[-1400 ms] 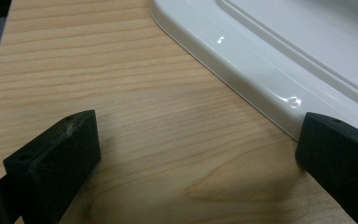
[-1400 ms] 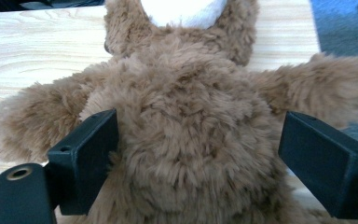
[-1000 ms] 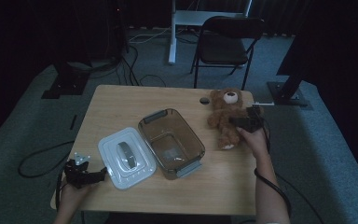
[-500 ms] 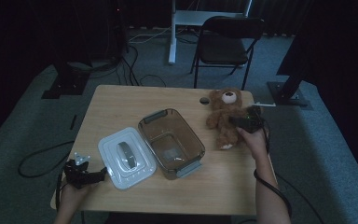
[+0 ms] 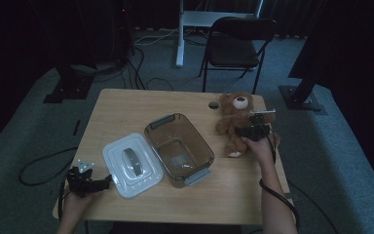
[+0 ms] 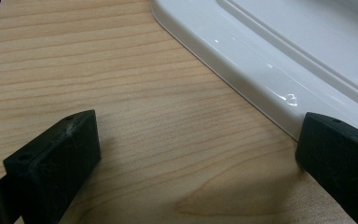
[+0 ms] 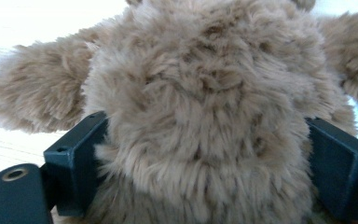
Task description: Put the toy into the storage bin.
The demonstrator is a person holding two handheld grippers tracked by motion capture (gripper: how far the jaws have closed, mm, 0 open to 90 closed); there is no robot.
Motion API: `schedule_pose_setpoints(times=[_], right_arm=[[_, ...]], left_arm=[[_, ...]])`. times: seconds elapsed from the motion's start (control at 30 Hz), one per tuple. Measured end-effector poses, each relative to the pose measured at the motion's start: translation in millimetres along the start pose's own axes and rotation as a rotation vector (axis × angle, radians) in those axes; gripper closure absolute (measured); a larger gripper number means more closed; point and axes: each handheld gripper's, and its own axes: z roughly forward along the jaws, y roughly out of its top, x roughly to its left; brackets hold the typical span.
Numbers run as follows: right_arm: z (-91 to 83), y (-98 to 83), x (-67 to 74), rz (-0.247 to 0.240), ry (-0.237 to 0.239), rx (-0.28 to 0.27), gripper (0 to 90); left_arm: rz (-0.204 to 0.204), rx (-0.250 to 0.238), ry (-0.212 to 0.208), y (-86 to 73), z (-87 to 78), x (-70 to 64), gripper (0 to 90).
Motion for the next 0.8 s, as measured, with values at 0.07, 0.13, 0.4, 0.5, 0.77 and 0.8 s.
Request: schedule_pose_setpoints(times=[0.07,0.13,0.4,0.5,0.77,0.8], right_arm=[[1.2,-0.9,-0.8,0.019,-0.008,0.009,11.9],[1.7,-0.7,-0.9,0.023,-0.008,0.022,12.5],[1.3,1.3,1.7,-0.004,-0.037,0.037,37.3],[-2.6,0.4,2.2,0.002,-0.044,0.009,49.2],[-21.4,3.4,1.0,0.013,-0.018,-0.055,62.8],[-24.3,3.5,-0.5,0.023,-0.002,-0.061,62.9]], left_arm=[[0.0,0.0,0.0,0.0,0.0,0.0,0.3],[0.0,0.0,0.0,0.0,0.0,0.0,0.3],[0.0,0.0,0.0,0.0,0.0,0.0,0.3],[0.0,0.0,0.0,0.0,0.0,0.0,0.3],[0.0,0.0,0.0,0.0,0.0,0.0,0.3],[0.0,0.0,0.0,0.0,0.0,0.0,0.3]])
